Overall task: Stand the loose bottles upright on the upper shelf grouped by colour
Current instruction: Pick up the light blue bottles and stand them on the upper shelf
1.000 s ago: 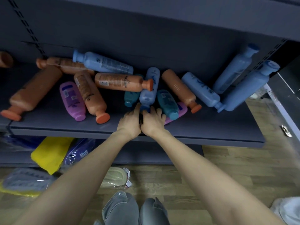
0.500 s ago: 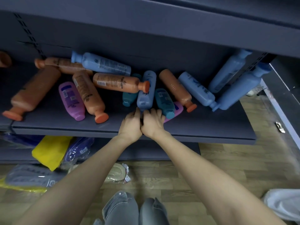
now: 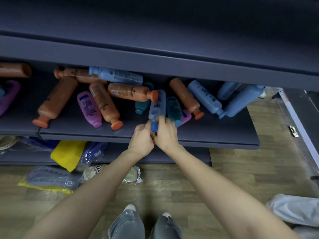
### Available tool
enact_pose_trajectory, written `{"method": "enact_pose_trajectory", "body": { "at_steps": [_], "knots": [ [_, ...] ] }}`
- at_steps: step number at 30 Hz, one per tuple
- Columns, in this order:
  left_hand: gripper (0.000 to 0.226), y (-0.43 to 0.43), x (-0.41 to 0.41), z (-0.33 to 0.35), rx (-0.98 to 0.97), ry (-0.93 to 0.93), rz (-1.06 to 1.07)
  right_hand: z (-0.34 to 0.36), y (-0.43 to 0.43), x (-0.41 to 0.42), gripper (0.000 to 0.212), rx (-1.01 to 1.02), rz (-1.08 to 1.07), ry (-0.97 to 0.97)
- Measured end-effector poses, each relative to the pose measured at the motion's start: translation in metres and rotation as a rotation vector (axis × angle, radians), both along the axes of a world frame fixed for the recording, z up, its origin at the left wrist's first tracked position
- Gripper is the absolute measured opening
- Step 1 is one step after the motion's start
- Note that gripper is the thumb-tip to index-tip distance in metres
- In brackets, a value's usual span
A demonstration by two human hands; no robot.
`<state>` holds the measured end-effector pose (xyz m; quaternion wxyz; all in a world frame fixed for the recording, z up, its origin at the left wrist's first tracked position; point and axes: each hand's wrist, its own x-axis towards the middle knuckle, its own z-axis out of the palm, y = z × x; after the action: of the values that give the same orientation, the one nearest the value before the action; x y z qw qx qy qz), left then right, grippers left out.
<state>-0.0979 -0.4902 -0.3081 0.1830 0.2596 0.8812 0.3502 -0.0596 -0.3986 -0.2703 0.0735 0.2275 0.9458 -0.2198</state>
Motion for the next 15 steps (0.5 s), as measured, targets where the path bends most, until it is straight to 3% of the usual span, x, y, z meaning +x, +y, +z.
{"method": "enact_pose_trajectory", "body": {
  "at_steps": [3, 8, 15],
  "knots": [
    [0.055, -0.002, 0.007, 0.008, -0.025, -0.012, -0.007, 0.007, -0.002, 0.010, 0.053, -0.113, -0.015, 0.011],
    [0.068, -0.007, 0.017, 0.022, -0.058, -0.049, -0.026, 0.012, -0.012, 0.019, 0.038, -0.226, -0.135, 0.094],
    [0.065, -0.015, 0.028, 0.041, -0.055, -0.032, -0.069, 0.019, -0.016, 0.032, 0.029, -0.339, -0.255, 0.164]
  ]
}}
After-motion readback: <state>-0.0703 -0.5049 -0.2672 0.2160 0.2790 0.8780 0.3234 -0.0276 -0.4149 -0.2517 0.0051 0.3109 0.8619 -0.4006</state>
